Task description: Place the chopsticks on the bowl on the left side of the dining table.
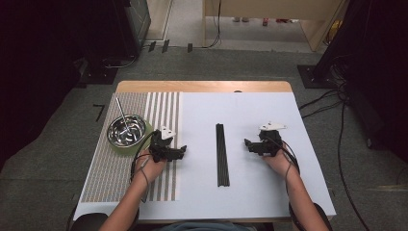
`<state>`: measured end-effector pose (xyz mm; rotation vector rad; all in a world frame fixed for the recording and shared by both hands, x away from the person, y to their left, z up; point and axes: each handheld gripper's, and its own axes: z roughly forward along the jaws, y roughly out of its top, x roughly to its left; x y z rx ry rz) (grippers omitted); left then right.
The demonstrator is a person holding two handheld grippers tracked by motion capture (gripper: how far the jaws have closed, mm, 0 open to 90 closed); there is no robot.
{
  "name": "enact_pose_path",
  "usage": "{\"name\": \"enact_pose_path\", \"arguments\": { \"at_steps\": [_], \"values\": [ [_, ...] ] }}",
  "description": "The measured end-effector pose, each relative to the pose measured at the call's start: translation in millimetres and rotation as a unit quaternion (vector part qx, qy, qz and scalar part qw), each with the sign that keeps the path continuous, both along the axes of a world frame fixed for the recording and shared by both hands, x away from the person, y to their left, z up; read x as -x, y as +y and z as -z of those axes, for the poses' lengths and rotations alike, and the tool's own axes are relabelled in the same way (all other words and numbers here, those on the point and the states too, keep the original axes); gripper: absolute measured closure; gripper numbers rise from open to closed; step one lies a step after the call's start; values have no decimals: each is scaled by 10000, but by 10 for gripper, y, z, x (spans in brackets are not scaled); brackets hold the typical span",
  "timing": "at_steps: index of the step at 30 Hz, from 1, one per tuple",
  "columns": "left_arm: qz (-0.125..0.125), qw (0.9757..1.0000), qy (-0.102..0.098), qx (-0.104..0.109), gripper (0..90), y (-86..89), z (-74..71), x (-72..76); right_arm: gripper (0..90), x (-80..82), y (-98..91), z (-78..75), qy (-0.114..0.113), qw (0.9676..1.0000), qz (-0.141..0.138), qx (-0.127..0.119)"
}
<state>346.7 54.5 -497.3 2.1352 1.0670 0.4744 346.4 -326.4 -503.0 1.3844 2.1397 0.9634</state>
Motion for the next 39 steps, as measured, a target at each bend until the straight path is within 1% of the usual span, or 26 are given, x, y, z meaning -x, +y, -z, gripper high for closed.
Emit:
{"name": "enact_pose_path", "arguments": {
  "at_steps": [3, 5, 8, 23, 26, 30, 39],
  "values": [
    [-8, 10000, 2, 0, 146, 0, 0, 1, 170, 0, 1, 0, -3, 10000, -1, 2],
    [-75, 10000, 8, -8, 143, -7, 0, 7, 170, -1, 0, 1, -13, 10000, -6, 5],
    [-99, 9999, 4, -17, 138, -14, 1, 10, 170, -2, -2, 0, -5, 10000, -13, 9],
    [-103, 9999, 23, -8, 134, -13, 1, 5, 164, -10, -1, -3, 24, 10000, -24, 12],
    [-102, 9999, 24, -13, 134, -13, 0, 4, 153, -16, 3, -5, 53, 10000, -19, -1],
    [-86, 10000, 27, -28, 134, -12, -2, 1, 117, -32, 15, -3, 87, 9999, -85, 7],
    [-84, 10000, 35, -38, 134, -14, -5, -1, 112, -33, 16, -1, 85, 9999, -92, 4]
  ]
}}
